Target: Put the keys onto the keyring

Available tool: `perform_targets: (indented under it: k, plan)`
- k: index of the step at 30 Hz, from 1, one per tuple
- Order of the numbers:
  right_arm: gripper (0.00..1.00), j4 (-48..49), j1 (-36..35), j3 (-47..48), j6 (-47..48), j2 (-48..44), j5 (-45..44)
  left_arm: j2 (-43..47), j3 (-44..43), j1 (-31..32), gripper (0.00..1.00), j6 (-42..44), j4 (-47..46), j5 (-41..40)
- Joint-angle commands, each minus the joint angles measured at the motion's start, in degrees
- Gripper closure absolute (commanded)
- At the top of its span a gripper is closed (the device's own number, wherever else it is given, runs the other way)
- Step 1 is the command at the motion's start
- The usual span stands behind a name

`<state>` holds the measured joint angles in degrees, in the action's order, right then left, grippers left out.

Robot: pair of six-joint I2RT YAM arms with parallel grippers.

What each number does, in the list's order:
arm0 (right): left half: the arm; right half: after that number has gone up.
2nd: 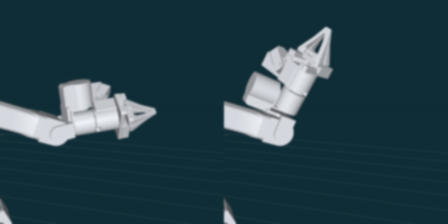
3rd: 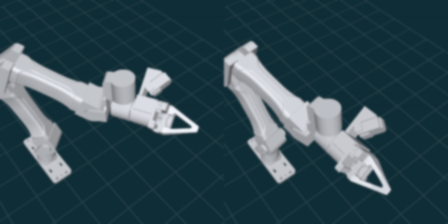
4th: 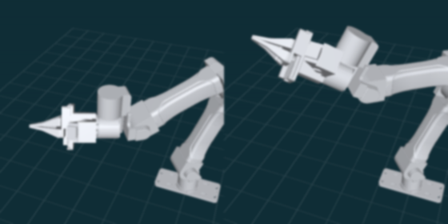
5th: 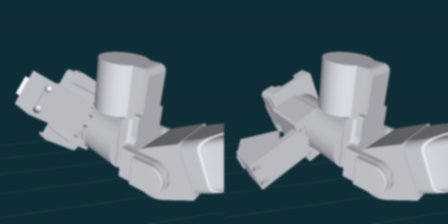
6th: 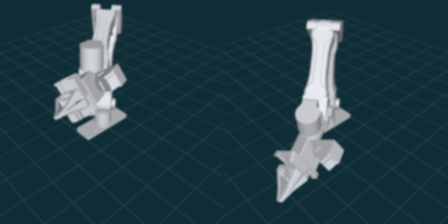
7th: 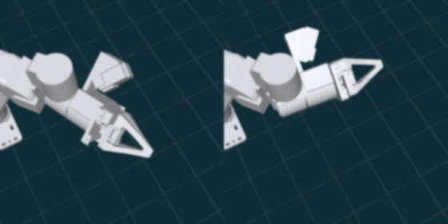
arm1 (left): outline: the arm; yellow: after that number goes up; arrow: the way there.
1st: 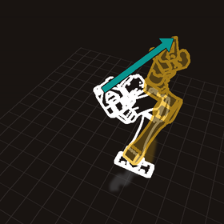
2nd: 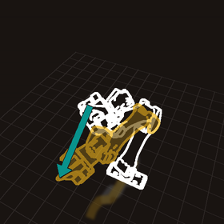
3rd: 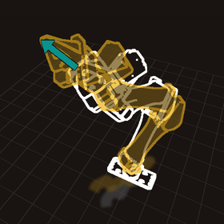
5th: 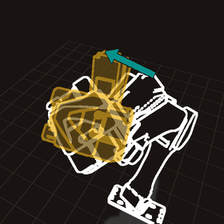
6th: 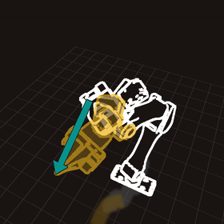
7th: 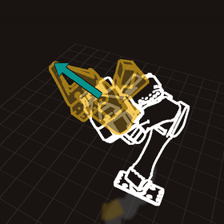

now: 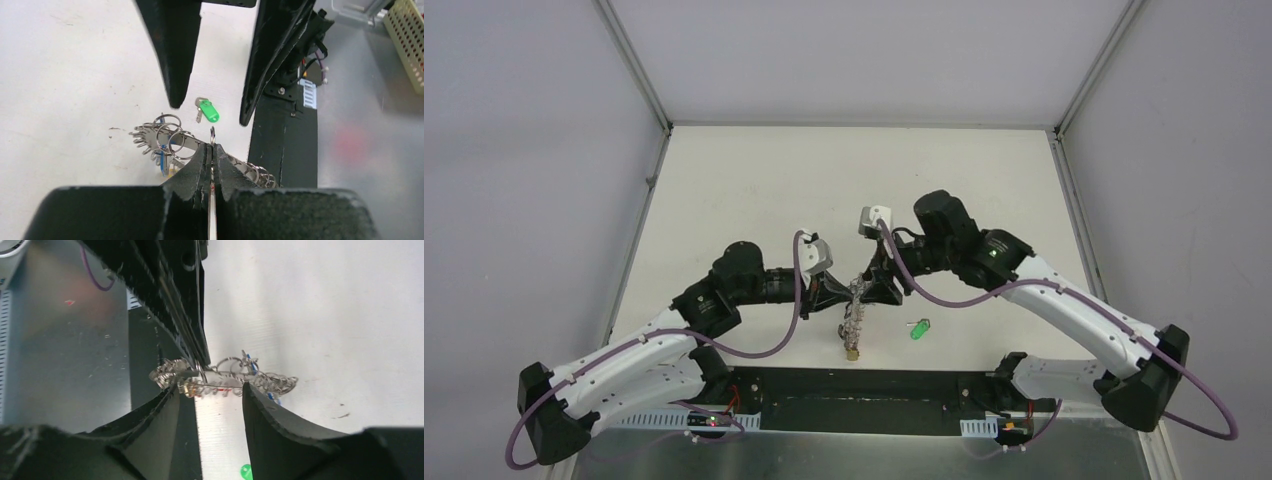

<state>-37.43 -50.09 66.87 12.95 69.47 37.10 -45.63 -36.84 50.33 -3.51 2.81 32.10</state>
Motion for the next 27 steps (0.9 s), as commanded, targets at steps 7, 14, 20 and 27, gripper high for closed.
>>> perform_targets:
  k: [7,14,20,27]
  plan:
    - [0.46,32.3,1.5,-15.9,-9.1,-16.3,-4.8,8.6,7.8,0.6,1.00,-8.2,-30.7,-7.5]
    - [0.49,42.6,1.7,-19.7,-10.6,-19.4,-2.5,7.7,11.1,0.5,1.00,-10.6,-44.7,-7.3]
    - [0.67,51.2,1.7,-21.9,-11.6,-19.9,1.8,6.2,12.0,0.6,1.00,-11.9,-50.4,-6.8]
    - [0.83,54.2,1.6,-22.2,-12.6,-19.0,3.9,6.0,11.9,0.6,1.00,-11.9,-50.3,-6.6]
